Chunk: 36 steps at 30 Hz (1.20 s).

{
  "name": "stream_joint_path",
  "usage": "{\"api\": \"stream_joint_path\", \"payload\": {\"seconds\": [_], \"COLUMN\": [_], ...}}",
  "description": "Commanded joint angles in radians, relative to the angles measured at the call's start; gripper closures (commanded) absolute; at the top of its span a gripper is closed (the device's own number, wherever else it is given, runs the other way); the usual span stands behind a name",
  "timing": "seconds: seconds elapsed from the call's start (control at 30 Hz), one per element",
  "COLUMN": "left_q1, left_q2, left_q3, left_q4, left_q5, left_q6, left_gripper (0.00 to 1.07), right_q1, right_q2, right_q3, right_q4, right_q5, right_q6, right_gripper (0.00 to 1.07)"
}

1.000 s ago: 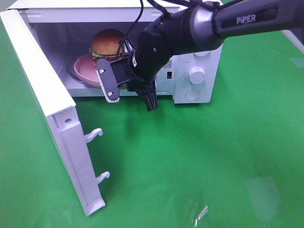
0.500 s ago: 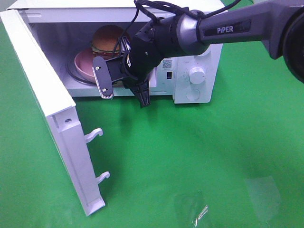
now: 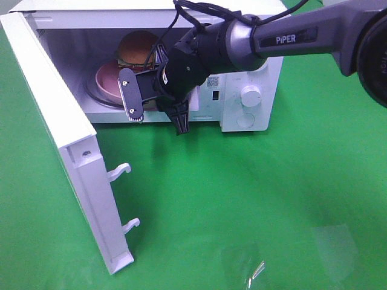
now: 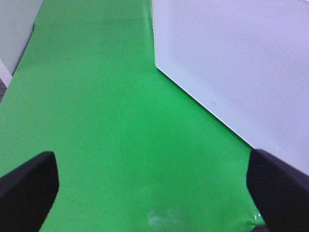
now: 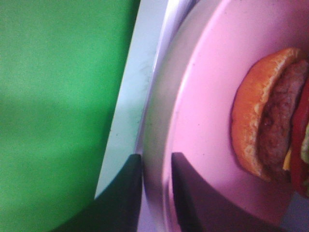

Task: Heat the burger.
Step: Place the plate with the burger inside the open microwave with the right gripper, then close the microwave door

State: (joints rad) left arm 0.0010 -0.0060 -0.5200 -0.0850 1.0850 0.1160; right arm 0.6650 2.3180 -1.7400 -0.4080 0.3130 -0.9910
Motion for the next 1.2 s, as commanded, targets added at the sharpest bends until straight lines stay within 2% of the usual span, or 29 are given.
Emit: {"api": "stream_joint_path", "payload": {"seconds": [0.03,0.07,0.2,0.6,0.77,0.8,0.9,0.93,1.0,1.03,1.17,1.2], "left_q1": [-0.001,-0.001,-0.001,-0.001,-0.001,-0.001,-0.001,-0.001,-0.001,-0.001,-0.001,-0.001], "left_q2": [-0.017,-0.017,-0.017,-0.017,-0.017,-0.017,-0.017,-0.017,-0.017,-0.017,-0.017,-0.017], "left_q3": [0.003,0.003,0.003,0.003,0.003,0.003,0.003,0.003,0.003,0.003,0.003,0.003], "left_q4": [0.002,0.002,0.002,0.002,0.002,0.002,0.002,0.002,0.002,0.002,0.002,0.002], "left_q5": [-0.014,-0.014,-0.014,-0.014,-0.014,-0.014,-0.014,-0.014,-0.014,-0.014,-0.014,-0.014], "left_q6": [-0.004,-0.004,-0.004,-0.004,-0.004,-0.004,-0.004,-0.004,-0.004,-0.004,-0.004,-0.004], "left_gripper": [0.09,0.09,0.09,0.09,0.09,0.09,0.09,0.09,0.09,0.09,0.09,0.09], "right_q1": [-0.002,-0.002,-0.001,0.009,0.012,0.012,0.012,0.012,0.012,0.012,0.012,0.012], "right_q2": [0.000,0.000,-0.003,-0.025,-0.047,-0.069,-0.075,-0.102,-0.102,-0.133,-0.163,-0.189], "right_q3": [-0.008,-0.008,-0.008,0.002,0.043,0.076,0.088,0.121,0.121,0.159,0.207,0.248], "right_q4": [-0.005,-0.005,-0.008,-0.008,-0.008,-0.008,-0.008,-0.008,-0.008,-0.009,-0.009,-0.009], "right_q5": [-0.011,-0.008,0.008,0.018,0.013,-0.002,-0.012,-0.042,-0.042,-0.048,-0.052,-0.072], "right_q6": [0.038,0.056,0.076,0.078,0.078,0.096,0.097,0.097,0.097,0.097,0.096,0.096], "right_gripper": [0.77,0.71,0.65,0.61,0.53,0.48,0.46,0.41,0.41,0.38,0.37,0.37]}}
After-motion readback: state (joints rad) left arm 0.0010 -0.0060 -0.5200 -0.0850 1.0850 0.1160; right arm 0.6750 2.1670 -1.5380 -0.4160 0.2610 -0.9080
